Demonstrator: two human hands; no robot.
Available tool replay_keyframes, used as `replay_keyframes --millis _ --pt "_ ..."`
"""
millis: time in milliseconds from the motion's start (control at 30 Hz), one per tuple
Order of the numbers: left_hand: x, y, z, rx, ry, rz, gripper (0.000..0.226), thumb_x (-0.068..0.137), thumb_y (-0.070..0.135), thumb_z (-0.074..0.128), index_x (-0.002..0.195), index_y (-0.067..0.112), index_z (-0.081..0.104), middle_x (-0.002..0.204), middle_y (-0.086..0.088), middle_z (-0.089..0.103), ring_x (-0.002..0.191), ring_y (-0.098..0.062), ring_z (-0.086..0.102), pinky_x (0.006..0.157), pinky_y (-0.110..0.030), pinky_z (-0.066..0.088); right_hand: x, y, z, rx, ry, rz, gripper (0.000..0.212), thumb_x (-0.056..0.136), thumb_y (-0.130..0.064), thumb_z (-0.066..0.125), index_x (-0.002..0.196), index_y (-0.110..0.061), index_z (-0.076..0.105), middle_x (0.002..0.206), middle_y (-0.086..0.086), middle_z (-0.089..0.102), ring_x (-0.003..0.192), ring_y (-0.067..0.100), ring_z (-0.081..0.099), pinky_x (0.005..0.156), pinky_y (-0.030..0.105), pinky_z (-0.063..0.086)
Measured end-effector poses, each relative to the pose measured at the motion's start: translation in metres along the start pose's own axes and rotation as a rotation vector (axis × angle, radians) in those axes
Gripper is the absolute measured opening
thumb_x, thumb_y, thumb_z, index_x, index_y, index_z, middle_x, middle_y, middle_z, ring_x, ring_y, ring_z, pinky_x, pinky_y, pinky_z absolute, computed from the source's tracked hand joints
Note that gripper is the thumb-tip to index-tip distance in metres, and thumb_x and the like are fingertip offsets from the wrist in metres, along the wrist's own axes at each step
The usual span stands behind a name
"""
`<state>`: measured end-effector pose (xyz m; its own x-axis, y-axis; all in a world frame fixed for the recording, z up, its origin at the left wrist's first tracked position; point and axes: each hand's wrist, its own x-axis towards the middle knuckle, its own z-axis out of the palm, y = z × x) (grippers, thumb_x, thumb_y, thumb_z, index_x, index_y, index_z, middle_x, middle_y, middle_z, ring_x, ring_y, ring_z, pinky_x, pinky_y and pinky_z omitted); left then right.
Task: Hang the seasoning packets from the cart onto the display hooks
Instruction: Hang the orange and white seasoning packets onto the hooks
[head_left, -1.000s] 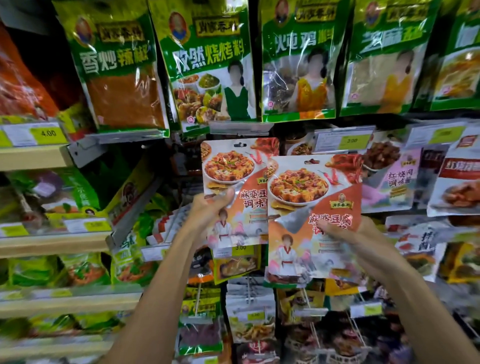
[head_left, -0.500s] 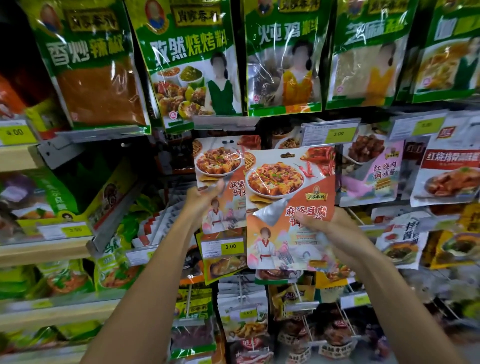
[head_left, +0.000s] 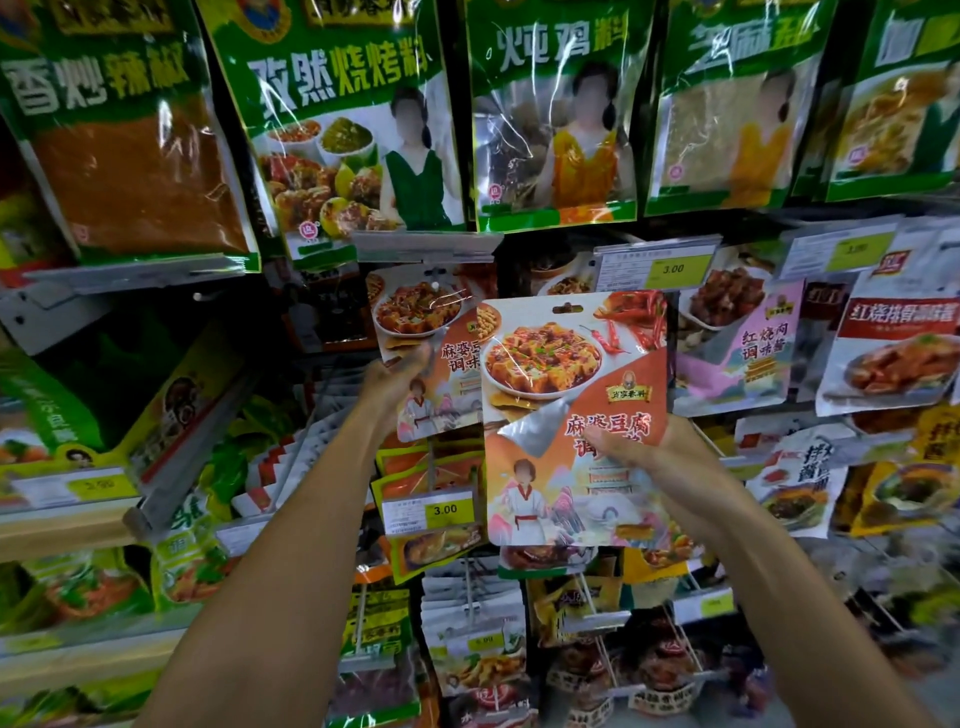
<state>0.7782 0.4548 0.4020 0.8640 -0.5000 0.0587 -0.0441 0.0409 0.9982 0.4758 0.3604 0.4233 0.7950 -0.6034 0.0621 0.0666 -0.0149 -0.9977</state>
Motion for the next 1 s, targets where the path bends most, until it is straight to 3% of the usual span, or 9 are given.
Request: replay_keyframes --millis 200,367,467,600,667,767,867,933,1000 --pt "0.004 -0.001 -0.005 0.009 0.012 -0.031 0.031 0.081 0.037 0.073 0.091 0.008 0.066 0.101 -0.012 0.066 0.096 -0.024 0.063 0.091 -0.04 0.048 -0.001 0.001 0.001 -0.012 -0.006 0.0 0.049 0.067 -0.03 0.075 0.111 -0.011 0.065 0.101 0.004 0.075 0.094 0.017 0.072 0.079 0.03 0.053" --pt "-0.028 0.006 -0.014 0.14 0.171 0.092 0.041 0.086 0.024 0.07 0.111 -0.007 0.063 0.104 -0.019 0.066 0.1 -0.03 0.063 0.076 -0.031 0.046 -0.009 0.0 0.007 0.001 -0.029 0.018 0.049 0.067 -0.031 0.076 0.11 -0.011 0.065 0.098 0.003 0.075 0.091 0.017 0.072 0.069 0.023 0.057" --pt "-0.08 0.012 -0.02 0.196 0.369 0.293 0.042 0.088 0.032 0.067 0.119 0.005 0.058 0.112 -0.013 0.063 0.105 -0.025 0.06 0.083 -0.029 0.048 -0.015 -0.002 0.011 0.025 -0.06 0.017 0.046 0.069 -0.03 0.075 0.11 -0.012 0.065 0.099 0.003 0.075 0.093 0.017 0.072 0.075 0.026 0.059" --pt "-0.161 0.021 -0.005 0.032 -0.103 0.251 0.037 0.073 0.056 0.064 0.103 0.034 0.062 0.094 0.02 0.07 0.082 0.007 0.064 0.063 -0.008 0.048 -0.022 -0.004 0.028 0.068 -0.107 0.023 0.043 0.073 -0.027 0.075 0.111 -0.01 0.065 0.105 0.006 0.074 0.099 0.02 0.07 0.087 0.033 0.055" --pt "-0.179 0.018 0.006 -0.009 -0.245 0.144 0.032 0.068 0.049 0.073 0.087 0.024 0.067 0.073 0.012 0.072 0.06 -0.002 0.066 0.051 -0.015 0.049 -0.024 -0.004 0.04 0.074 -0.131 0.022 0.043 0.075 -0.025 0.075 0.113 -0.008 0.065 0.107 0.008 0.073 0.1 0.02 0.07 0.089 0.034 0.055" --pt "-0.187 0.016 0.007 -0.028 -0.19 0.092 0.038 0.06 0.039 0.08 0.085 0.012 0.071 0.076 -0.001 0.075 0.068 -0.014 0.071 0.055 -0.025 0.055 -0.027 -0.005 0.051 0.036 -0.121 0.008 0.034 0.079 -0.022 0.074 0.109 -0.008 0.066 0.104 0.007 0.074 0.1 0.021 0.07 0.09 0.037 0.054" --pt "-0.184 0.013 -0.002 -0.023 -0.119 0.082 0.049 0.056 0.041 0.082 0.075 -0.001 0.067 0.064 -0.013 0.068 0.053 -0.022 0.061 0.049 -0.027 0.048 -0.027 -0.01 0.048 -0.184 0.001 -0.151 0.019 0.09 -0.019 0.065 0.105 -0.008 0.067 0.101 -0.001 0.072 0.099 0.017 0.068 0.089 0.029 0.054" --pt "-0.181 0.009 -0.008 0.004 -0.095 0.089 0.054 0.057 0.041 0.082 0.075 -0.007 0.066 0.065 -0.022 0.062 0.056 -0.025 0.055 0.05 -0.029 0.044 -0.024 -0.021 0.038 -0.422 0.261 -0.375 0.017 0.095 -0.019 0.059 0.108 -0.009 0.064 0.097 -0.005 0.066 0.095 0.016 0.065 0.08 0.02 0.053" --pt "-0.177 0.009 -0.014 0.02 -0.082 0.098 0.043 0.058 0.04 0.082 0.065 0.0 0.067 0.061 -0.019 0.061 0.056 -0.026 0.054 0.047 -0.028 0.043 -0.017 -0.039 0.023 -0.605 0.524 -0.668 0.019 0.098 -0.017 0.054 0.11 -0.006 0.063 0.098 0.0 0.064 0.094 0.02 0.062 0.079 0.027 0.051"
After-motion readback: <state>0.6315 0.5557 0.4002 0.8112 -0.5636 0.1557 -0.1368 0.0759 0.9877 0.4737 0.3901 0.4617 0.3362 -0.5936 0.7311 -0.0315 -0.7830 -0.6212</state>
